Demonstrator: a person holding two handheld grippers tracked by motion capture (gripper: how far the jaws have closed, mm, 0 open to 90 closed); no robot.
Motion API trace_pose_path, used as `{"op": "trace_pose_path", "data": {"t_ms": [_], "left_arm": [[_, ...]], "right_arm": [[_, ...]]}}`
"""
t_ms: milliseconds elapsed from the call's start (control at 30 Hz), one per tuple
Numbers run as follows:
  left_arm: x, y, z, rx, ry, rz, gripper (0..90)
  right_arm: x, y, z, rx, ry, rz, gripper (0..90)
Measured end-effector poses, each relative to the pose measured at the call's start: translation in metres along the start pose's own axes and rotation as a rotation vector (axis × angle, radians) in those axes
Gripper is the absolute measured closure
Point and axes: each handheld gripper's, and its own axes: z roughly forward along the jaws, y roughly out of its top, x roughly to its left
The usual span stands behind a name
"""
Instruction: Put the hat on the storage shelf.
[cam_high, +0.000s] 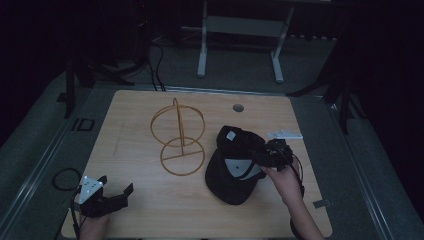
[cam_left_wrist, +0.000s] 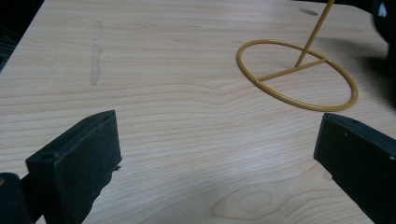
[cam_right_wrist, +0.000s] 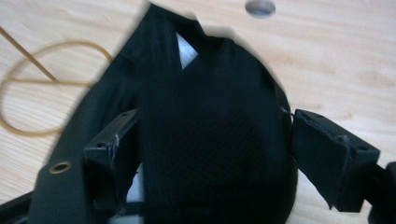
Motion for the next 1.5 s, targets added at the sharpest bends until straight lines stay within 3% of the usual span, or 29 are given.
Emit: {"op": "trace_pose_path", "data": {"t_ms": [133, 200, 267, 400, 567, 900, 1167, 1200, 1300, 1333, 1500], "left_arm": [[0.0, 0.0, 0.0, 0.003, -0.003, -0.001, 1.0], [0.0, 0.0, 0.001, 0.007, -0.006, 0.001, 1.0], [-0.001, 0.0, 0.001, 0.012, -0.008, 0.003, 1.0], [-0.001, 0.0, 0.002, 0.017, -0.006, 0.008, 1.0], [-0.002, -0.001, 0.003, 0.02, -0.004, 0.004, 1.0], [-0.006, 0.0, 0.003, 0.031, -0.023, 0.028, 1.0], [-0.014, 0.002, 0.002, 0.023, -0.053, 0.026, 1.0], [-0.023, 0.006, 0.003, 0.024, -0.083, 0.036, 1.0], [-0.031, 0.008, 0.005, 0.028, -0.106, 0.047, 1.0], [-0.039, 0.011, 0.007, 0.034, -0.137, 0.059, 1.0], [-0.056, 0.017, 0.011, 0.04, -0.171, 0.09, 1.0]], "right_arm": [[-0.007, -0.009, 0.01, 0.029, -0.035, -0.007, 34.1], [-0.011, -0.011, 0.011, 0.03, -0.042, -0.004, 45.4], [-0.015, -0.014, 0.012, 0.027, -0.047, -0.007, 64.5], [-0.02, -0.016, 0.011, 0.022, -0.077, -0.001, 87.5], [-0.018, -0.014, 0.01, 0.033, -0.099, -0.038, 88.5], [-0.003, 0.002, -0.004, -0.019, -0.111, -0.092, 88.7], [0.003, 0.014, -0.021, -0.072, -0.127, -0.118, 88.7], [0.005, 0.017, -0.029, -0.093, -0.135, -0.13, 88.7], [0.006, 0.019, -0.036, -0.11, -0.14, -0.141, 88.7], [0.008, 0.022, -0.043, -0.122, -0.144, -0.156, 88.7], [0.01, 0.025, -0.054, -0.14, -0.15, -0.175, 88.7]]}}
